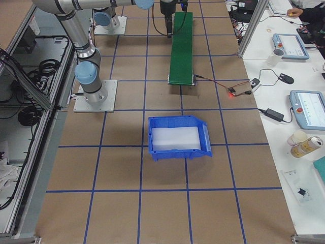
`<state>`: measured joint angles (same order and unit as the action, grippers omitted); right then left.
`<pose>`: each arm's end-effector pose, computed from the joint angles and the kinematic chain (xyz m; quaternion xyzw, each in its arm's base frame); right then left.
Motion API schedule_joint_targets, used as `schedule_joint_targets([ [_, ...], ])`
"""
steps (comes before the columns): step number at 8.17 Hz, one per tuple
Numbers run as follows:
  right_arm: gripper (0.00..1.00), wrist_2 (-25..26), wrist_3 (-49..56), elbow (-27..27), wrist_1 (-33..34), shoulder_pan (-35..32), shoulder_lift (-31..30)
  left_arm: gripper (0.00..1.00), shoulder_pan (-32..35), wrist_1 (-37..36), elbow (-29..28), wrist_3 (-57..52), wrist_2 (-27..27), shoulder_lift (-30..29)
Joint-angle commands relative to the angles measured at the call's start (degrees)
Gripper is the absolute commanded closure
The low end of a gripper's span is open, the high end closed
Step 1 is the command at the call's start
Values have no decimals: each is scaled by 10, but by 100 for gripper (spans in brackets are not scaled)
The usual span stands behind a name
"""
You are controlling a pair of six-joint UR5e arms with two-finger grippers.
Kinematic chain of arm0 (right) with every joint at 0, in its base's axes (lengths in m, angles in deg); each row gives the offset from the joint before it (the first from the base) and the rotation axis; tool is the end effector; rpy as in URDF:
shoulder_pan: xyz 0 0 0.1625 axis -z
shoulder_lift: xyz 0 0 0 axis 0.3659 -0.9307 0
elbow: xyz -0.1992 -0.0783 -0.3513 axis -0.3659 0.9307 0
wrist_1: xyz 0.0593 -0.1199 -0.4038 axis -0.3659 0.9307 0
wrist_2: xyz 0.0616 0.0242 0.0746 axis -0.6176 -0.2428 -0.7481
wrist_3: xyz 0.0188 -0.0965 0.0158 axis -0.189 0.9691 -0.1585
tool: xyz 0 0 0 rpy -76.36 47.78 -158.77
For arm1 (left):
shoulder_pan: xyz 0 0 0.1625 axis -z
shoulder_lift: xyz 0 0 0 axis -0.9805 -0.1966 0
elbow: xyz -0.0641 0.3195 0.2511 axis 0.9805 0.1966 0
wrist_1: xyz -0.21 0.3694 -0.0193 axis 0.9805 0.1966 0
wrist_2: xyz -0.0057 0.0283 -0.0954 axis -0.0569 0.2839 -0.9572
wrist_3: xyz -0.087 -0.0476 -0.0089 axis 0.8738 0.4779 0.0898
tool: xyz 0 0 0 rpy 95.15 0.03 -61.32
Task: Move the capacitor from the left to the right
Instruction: 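Move the left gripper down toward the black capacitor beside the conveyor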
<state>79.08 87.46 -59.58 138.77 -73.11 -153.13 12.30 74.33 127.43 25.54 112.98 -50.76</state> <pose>0.1659 -0.4661 0.4939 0.0226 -0.9988 0.0353 0.0233 -0.1330 -0.4896 0.5077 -0.0749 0.9963 -0.0095 0.0422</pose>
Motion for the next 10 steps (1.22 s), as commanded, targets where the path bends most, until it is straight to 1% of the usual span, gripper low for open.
schedule_joint_targets([
  [1, 0, 0, 0, 0, 1, 0, 1, 0, 0, 0, 0, -1, 0, -4],
  [3, 0, 0, 0, 0, 1, 0, 0, 0, -18, 1, 0, -8, 8, -7],
  [4, 0, 0, 0, 0, 0, 0, 1, 0, -52, 1, 6, -28, 47, -8],
  [5, 0, 0, 0, 0, 1, 0, 1, 0, -102, 1, 8, -64, 57, -10],
  [6, 0, 0, 0, 0, 1, 0, 1, 0, -150, -1, 9, -100, 55, -20],
  [7, 0, 0, 0, 0, 1, 0, 0, 0, -198, -34, 9, -140, 56, -38],
  [8, 0, 0, 0, 0, 0, 0, 1, 0, -246, -79, 9, -224, 55, -55],
  [9, 0, 0, 0, 0, 1, 0, 1, 0, -294, -128, 11, -283, 55, -78],
  [10, 0, 1, 0, 0, 1, 1, 0, 0, -341, -150, 12, -317, 53, -109],
])
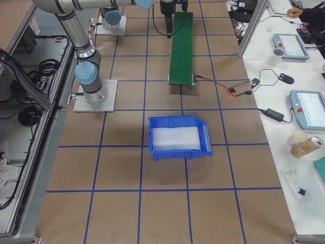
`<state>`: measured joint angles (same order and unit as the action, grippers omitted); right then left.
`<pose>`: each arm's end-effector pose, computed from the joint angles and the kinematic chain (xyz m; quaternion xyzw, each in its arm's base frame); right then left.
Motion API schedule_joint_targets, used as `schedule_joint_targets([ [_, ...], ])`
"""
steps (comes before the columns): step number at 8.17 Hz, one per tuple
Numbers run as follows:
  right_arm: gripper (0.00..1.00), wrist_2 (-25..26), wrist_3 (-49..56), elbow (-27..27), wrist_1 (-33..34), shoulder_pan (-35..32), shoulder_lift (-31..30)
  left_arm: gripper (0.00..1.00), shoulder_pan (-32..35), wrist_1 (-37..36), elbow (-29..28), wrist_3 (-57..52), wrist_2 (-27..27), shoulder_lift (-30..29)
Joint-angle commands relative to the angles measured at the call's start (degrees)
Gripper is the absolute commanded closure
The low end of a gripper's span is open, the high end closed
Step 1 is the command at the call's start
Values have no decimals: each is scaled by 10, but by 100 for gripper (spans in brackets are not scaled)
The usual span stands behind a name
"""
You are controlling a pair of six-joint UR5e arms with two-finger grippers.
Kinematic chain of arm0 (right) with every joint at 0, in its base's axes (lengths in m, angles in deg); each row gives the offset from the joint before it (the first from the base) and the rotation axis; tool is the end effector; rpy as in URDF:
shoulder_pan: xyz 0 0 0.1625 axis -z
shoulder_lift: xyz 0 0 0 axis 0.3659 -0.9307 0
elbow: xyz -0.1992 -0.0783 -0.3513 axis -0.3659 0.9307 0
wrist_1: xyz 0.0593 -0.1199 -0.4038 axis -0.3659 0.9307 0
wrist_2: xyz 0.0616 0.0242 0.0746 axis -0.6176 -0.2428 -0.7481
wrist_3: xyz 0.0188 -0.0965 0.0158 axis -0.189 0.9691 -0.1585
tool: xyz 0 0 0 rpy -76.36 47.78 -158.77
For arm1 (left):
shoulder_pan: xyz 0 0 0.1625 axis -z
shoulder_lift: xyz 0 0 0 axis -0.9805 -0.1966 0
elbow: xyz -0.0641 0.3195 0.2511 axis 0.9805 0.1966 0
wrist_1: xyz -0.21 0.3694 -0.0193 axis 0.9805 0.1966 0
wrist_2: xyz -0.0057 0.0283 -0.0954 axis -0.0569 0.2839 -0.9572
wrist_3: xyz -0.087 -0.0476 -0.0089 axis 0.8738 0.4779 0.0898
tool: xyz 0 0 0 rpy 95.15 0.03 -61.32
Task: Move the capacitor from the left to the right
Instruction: 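Move the left gripper down toward the black capacitor beside the conveyor, then close the left gripper on the black capacitor and lift it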
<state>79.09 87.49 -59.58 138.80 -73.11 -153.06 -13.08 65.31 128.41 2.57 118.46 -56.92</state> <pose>0.1659 -0.4665 0.4934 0.0229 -0.9989 0.0349 0.0234 0.1181 -0.5393 0.4609 -0.0972 0.9909 0.0086 0.0928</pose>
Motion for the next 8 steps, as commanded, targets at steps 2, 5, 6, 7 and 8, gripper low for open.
schedule_joint_targets([
  [2, 0, 1, 0, 0, -1, 0, -1, 0, -140, -162, 6, -160, -35, -103],
  [5, 0, 1, 0, 0, -1, 0, -1, 0, -177, -261, 22, -250, -88, -192],
  [6, 0, 1, 0, 0, -1, 0, -1, 0, -202, -262, 26, -291, -88, -219],
  [7, 0, 3, 0, 0, -1, 0, -1, 0, -216, -263, 30, -305, -89, -229],
  [8, 0, 3, 0, 0, -1, 0, -1, 0, -220, -263, 46, -312, -89, -232],
])
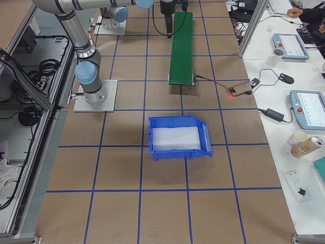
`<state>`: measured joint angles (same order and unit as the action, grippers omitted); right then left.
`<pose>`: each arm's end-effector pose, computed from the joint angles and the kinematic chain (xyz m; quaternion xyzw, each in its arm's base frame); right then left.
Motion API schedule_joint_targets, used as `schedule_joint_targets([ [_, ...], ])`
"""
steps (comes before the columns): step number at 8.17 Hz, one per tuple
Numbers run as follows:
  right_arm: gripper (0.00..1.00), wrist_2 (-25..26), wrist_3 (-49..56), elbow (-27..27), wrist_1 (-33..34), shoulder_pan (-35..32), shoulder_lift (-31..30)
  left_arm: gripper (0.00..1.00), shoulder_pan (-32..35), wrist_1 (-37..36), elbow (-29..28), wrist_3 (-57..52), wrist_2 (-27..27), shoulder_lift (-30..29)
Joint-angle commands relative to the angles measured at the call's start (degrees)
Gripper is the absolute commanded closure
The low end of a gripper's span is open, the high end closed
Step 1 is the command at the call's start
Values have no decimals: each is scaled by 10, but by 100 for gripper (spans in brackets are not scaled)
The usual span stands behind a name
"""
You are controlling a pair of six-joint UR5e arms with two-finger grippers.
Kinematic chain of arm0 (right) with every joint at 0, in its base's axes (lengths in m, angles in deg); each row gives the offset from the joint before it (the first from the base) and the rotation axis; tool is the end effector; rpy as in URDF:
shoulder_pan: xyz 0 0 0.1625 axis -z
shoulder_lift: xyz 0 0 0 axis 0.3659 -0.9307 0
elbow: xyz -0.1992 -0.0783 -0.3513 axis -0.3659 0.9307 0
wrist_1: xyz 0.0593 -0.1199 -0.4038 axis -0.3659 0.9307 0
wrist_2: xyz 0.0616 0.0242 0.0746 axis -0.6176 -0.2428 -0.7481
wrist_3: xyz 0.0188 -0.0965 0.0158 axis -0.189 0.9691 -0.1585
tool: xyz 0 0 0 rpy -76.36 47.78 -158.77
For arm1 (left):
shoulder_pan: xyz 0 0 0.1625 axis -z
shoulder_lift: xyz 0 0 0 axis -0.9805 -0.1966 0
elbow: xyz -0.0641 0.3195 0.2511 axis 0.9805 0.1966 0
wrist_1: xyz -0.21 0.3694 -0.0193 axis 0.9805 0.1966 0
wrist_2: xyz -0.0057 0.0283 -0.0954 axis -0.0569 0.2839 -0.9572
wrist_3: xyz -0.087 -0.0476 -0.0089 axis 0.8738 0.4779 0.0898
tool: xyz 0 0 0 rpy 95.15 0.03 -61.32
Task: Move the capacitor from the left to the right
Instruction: 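Close the left gripper on the black capacitor and lift it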
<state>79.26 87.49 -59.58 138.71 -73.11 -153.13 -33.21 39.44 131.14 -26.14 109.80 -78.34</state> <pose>0.1656 -0.4660 0.4938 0.0229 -0.9988 0.0348 0.0249 0.3614 -0.5529 0.2588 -0.0215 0.9990 -0.0165 0.0364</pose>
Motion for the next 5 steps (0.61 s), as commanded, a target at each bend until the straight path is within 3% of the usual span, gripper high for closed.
schedule_joint_targets([
  [1, 0, 2, 0, 0, 0, 0, 0, 0, -20, -46, 45, -28, -2, -21],
  [5, 0, 2, 0, -1, 0, 0, 0, 0, -44, -71, 81, -79, -1, -23],
])
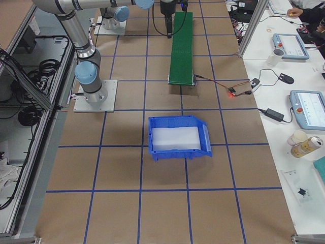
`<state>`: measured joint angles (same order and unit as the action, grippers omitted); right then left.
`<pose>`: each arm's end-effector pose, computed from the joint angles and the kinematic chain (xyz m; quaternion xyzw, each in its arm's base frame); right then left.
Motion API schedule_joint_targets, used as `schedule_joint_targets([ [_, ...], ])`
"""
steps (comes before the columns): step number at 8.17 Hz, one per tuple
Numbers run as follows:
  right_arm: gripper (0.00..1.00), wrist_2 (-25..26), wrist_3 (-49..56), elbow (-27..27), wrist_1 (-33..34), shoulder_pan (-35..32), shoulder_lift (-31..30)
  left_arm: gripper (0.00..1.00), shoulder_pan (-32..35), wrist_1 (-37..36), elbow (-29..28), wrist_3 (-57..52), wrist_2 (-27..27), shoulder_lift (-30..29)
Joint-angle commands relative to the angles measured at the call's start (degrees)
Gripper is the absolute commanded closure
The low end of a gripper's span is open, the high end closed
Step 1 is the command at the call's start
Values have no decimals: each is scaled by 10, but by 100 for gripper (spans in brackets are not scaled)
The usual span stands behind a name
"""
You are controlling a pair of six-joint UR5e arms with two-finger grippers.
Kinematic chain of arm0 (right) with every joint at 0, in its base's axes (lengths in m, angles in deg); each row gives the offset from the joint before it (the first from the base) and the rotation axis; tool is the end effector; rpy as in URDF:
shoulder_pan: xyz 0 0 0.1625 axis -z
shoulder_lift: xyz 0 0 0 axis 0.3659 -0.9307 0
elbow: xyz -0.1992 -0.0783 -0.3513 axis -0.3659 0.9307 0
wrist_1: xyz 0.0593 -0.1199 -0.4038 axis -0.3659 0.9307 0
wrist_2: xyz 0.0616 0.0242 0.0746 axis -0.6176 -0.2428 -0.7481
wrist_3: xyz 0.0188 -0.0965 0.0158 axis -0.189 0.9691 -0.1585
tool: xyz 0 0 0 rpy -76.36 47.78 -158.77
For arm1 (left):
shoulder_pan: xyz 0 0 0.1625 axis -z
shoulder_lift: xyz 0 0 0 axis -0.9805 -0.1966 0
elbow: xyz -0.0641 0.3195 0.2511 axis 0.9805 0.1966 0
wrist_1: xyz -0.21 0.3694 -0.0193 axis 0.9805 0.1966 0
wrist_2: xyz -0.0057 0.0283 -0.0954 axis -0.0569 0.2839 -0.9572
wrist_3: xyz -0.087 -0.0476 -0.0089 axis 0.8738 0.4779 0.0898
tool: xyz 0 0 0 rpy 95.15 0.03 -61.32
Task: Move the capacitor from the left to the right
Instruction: 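Close the left gripper on the black capacitor and lift it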
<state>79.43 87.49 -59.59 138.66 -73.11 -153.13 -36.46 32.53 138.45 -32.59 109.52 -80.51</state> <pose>0.1653 -0.4659 0.4936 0.0228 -0.9988 0.0344 0.0264 0.3731 -0.5149 0.1900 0.0068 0.9998 -0.0003 0.0194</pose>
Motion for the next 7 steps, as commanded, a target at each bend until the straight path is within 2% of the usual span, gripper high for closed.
schedule_joint_targets([
  [1, 0, 0, 0, -1, 0, 0, 0, 0, -12, 0, 9, -15, 4, -2],
  [4, 0, -2, -1, -1, 0, 0, 0, 0, -16, -1, 9, -18, 0, -37],
  [6, 0, -3, 0, -2, 0, 0, 0, 17, -19, -1, 9, -41, 3, -40],
  [7, 0, -3, 0, -2, 0, 0, 0, 18, -20, -1, 9, -40, 6, -32],
])
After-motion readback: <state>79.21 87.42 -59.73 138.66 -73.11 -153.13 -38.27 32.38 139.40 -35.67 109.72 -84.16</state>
